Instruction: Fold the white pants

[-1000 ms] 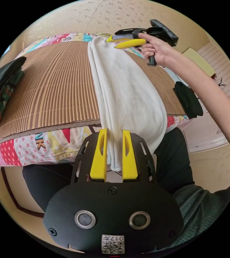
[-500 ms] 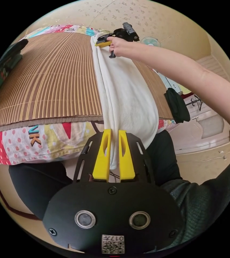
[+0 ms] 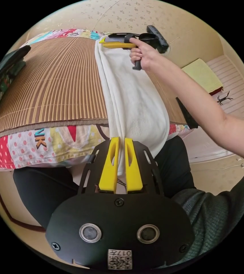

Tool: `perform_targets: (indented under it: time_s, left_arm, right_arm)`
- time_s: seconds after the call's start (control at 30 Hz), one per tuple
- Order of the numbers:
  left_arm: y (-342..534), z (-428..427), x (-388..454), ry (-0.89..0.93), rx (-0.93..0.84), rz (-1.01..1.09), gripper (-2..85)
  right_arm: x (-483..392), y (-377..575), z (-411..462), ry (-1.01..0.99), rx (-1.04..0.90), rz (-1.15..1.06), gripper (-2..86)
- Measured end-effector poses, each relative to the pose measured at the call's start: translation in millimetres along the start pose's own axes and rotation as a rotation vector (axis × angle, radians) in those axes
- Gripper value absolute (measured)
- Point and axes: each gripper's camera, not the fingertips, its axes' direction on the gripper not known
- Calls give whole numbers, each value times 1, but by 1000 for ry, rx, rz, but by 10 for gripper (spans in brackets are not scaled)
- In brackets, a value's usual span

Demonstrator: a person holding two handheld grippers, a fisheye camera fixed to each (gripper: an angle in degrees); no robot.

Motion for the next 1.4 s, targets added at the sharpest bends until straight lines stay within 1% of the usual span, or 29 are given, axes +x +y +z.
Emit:
perform_targets:
  time_s: [0.03, 0.1, 0.17, 0.23, 0.27, 0.3, 0.33, 0.37, 0.4, 0.43, 0.47, 0.53, 0.57, 0.63, 0.7, 0.73, 0.83, 0.9, 1.2, 1.3, 1.4]
  left_arm:
    - [1, -1, 0, 4, -1, -5, 42]
    - [4, -9, -2, 34, 13, -26, 51]
    - [5, -22, -6, 64, 71, -24, 72]
    - [1, -36, -12, 94, 142, -34, 93]
    - [-6, -44, -17, 108, 182, -42, 99]
    - [-16, -47, -22, 122, 206, -44, 101]
    - [-23, -47, -23, 129, 209, -43, 102]
    - [-38, -42, -24, 141, 192, -35, 105]
    - [-55, -32, -23, 150, 137, -32, 115]
    - [-63, -25, -20, 150, 105, -29, 120]
    - [-76, -11, -13, 135, 35, -20, 121]
    - [-88, 12, 2, 36, -87, -31, 114]
    - [-90, 18, 15, -52, -92, -29, 105]
    - [-88, 24, 36, -118, -90, -18, 91]
    - [-83, 31, 60, -219, -73, -22, 81]
    - [-83, 33, 65, -241, -72, -21, 79]
    - [-83, 44, 90, -342, -72, -14, 74]
    - [-82, 51, 104, -399, -66, -7, 70]
    - [-69, 68, 119, -409, 36, -39, 65]
    - [-64, 71, 117, -380, 80, -67, 65]
    - [-66, 74, 118, -373, 82, -62, 65]
  right_arm:
    - [-20, 31, -17, 30, 23, -54, 71]
    - [-33, 81, -44, 81, 59, -75, 79]
    - [-25, 134, -73, 104, 101, -14, 88]
    - [13, 198, -110, 141, 142, 137, 99]
    - [24, 212, -118, 160, 147, 176, 103]
    - [48, 236, -131, 195, 148, 261, 115]
    - [70, 255, -140, 183, 125, 336, 128]
    - [79, 263, -142, 152, 106, 356, 134]
    - [92, 273, -141, 65, 64, 376, 143]
    - [96, 281, -134, -12, 25, 377, 148]
    - [95, 284, -130, -29, 17, 367, 145]
    - [77, 292, -123, 22, 0, 303, 133]
    - [72, 292, -122, 42, -4, 294, 130]
    - [61, 297, -115, 81, 8, 318, 101]
    - [61, 302, -104, 39, 15, 362, 81]
    - [60, 308, -101, 46, 55, 377, 76]
    - [51, 318, -95, 96, 95, 300, 71]
    - [51, 320, -94, 83, 100, 295, 69]
    - [39, 323, -84, 120, 94, 230, 65]
    - [37, 328, -80, 121, 123, 207, 63]
    - [36, 336, -77, 114, 175, 215, 62]
